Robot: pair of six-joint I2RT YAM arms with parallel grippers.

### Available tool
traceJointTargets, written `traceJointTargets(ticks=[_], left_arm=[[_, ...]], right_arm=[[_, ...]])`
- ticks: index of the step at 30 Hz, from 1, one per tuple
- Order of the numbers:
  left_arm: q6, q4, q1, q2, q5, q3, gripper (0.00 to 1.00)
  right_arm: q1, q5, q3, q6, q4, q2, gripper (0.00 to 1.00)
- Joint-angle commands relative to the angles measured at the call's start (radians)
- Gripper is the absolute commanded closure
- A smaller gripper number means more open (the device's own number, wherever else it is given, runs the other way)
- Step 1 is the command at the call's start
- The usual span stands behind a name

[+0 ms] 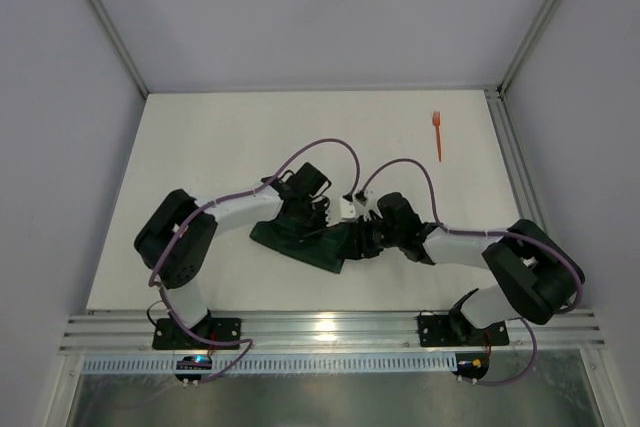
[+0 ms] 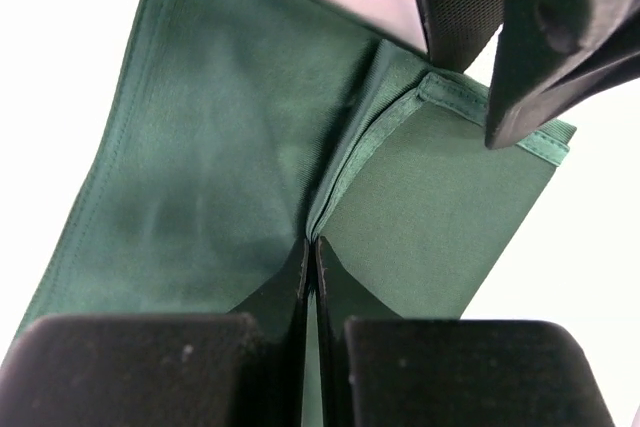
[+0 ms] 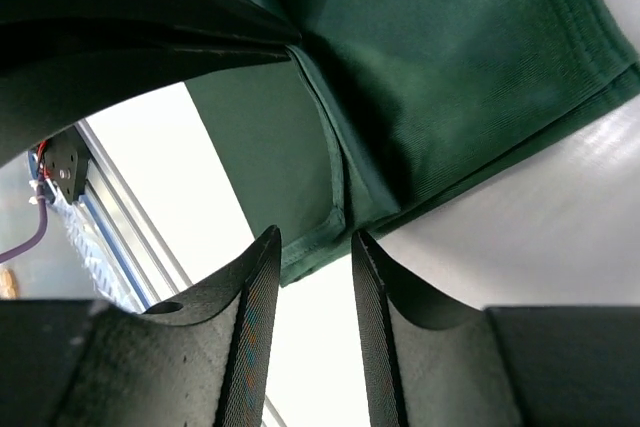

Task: Fold the napkin into a case and place the utensils inside
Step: Smooth out the 2/3-rectangle-folded napkin at the center of the board.

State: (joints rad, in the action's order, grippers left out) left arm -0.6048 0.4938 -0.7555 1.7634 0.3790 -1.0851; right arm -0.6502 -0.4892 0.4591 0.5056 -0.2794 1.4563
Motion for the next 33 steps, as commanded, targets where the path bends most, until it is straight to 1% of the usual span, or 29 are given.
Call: traceJointTargets(ticks=[1, 2, 5, 6, 7, 10, 13, 18, 19, 21, 24, 27, 31, 33], left_arm=[[0.02, 0.011, -0.005, -0.008, -0.011, -0.01, 0.99], [0.023, 0.008, -0.005, -0.008, -0.003, -0.01, 0.99], [0.034, 0.002, -0.005, -0.01, 0.004, -0.013, 0.99], [0.039, 0.002, -0.005, -0.007, 0.008, -0.016, 0.99], [0.042, -0.001, -0.005, -0.005, 0.011, -0.016, 0.99], [0.051, -0.001, -0.004, 0.004, 0.012, -0.024, 1.0], [0.062, -0.004, -0.004, 0.016, 0.009, -0.032, 1.0], [0.086, -0.012, 0.001, 0.013, 0.031, -0.029, 1.0], [0.089, -0.012, 0.001, 0.011, 0.032, -0.027, 1.0], [0.094, -0.012, 0.002, 0.011, 0.032, -0.027, 1.0], [0.096, -0.014, 0.002, 0.014, 0.029, -0.03, 1.0], [0.092, 0.0, 0.004, 0.021, 0.046, -0.036, 1.0], [0.073, 0.047, 0.004, 0.037, 0.061, -0.056, 1.0], [0.062, 0.067, 0.002, 0.041, 0.075, -0.065, 1.0]], right_arm=[[0.04, 0.041, 0.01, -0.035, 0.028, -0.117, 0.61], [0.049, 0.049, 0.015, -0.039, 0.038, -0.149, 0.61], [0.07, 0.077, 0.047, -0.055, 0.063, -0.169, 0.62], [0.075, 0.08, 0.059, -0.059, 0.072, -0.159, 0.63], [0.077, 0.084, 0.073, -0.064, 0.081, -0.146, 0.67], [0.086, 0.09, 0.122, -0.058, 0.091, -0.1, 0.7], [0.087, 0.086, 0.121, -0.041, 0.094, -0.071, 0.7], [0.11, 0.121, 0.089, -0.019, 0.075, -0.086, 0.69], [0.115, 0.123, 0.098, -0.021, 0.071, -0.082, 0.7], [0.127, 0.132, 0.111, -0.03, 0.059, -0.068, 0.77], [0.13, 0.121, 0.15, -0.038, 0.033, -0.015, 0.85], [0.132, 0.107, 0.174, -0.041, 0.014, 0.059, 0.89], [0.132, 0.107, 0.167, -0.026, -0.021, 0.163, 0.92], [0.13, 0.107, 0.162, -0.016, -0.038, 0.185, 0.92]])
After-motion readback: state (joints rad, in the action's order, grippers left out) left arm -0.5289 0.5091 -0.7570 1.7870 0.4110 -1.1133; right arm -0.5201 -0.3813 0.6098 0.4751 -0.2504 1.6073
